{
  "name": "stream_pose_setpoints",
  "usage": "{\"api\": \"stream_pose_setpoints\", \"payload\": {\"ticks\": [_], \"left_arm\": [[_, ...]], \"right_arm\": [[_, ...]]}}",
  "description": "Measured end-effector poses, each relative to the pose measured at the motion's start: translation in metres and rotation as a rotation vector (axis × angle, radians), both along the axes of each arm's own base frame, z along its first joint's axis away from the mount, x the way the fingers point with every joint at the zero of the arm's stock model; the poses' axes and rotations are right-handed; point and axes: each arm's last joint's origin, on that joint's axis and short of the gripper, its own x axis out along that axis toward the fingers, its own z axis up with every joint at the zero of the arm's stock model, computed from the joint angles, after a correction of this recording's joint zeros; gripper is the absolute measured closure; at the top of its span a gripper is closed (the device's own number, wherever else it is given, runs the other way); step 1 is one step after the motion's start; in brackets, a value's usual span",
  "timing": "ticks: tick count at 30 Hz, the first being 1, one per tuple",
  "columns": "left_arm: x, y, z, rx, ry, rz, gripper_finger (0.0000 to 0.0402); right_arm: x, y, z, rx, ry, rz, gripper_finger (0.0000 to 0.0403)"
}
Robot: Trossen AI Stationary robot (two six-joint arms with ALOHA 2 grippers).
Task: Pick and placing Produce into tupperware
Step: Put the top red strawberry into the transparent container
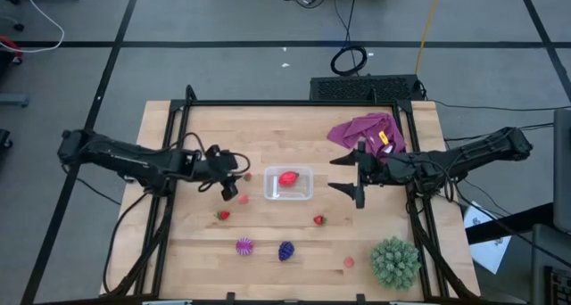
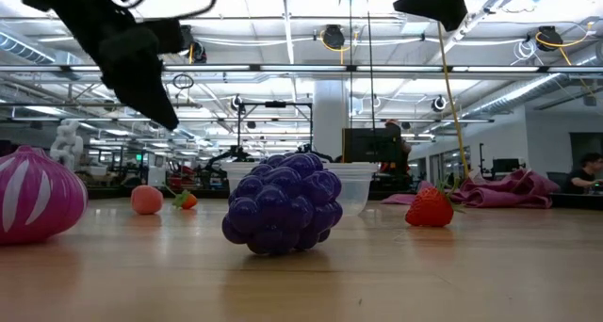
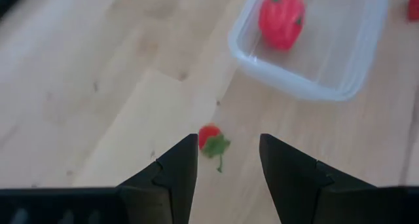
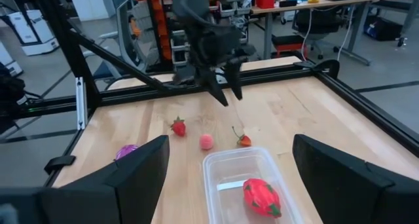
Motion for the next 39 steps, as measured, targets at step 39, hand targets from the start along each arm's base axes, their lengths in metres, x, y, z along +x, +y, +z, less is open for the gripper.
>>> {"api": "stream_pose_setpoints", "payload": {"ticks": [39], "left_arm": [[0.024, 0.034, -0.039, -0.166, 0.143, 0.049, 0.0231]], "right_arm": [[0.000, 0.003, 0.004, 0.010, -0.038, 0.013, 0.0086]]}}
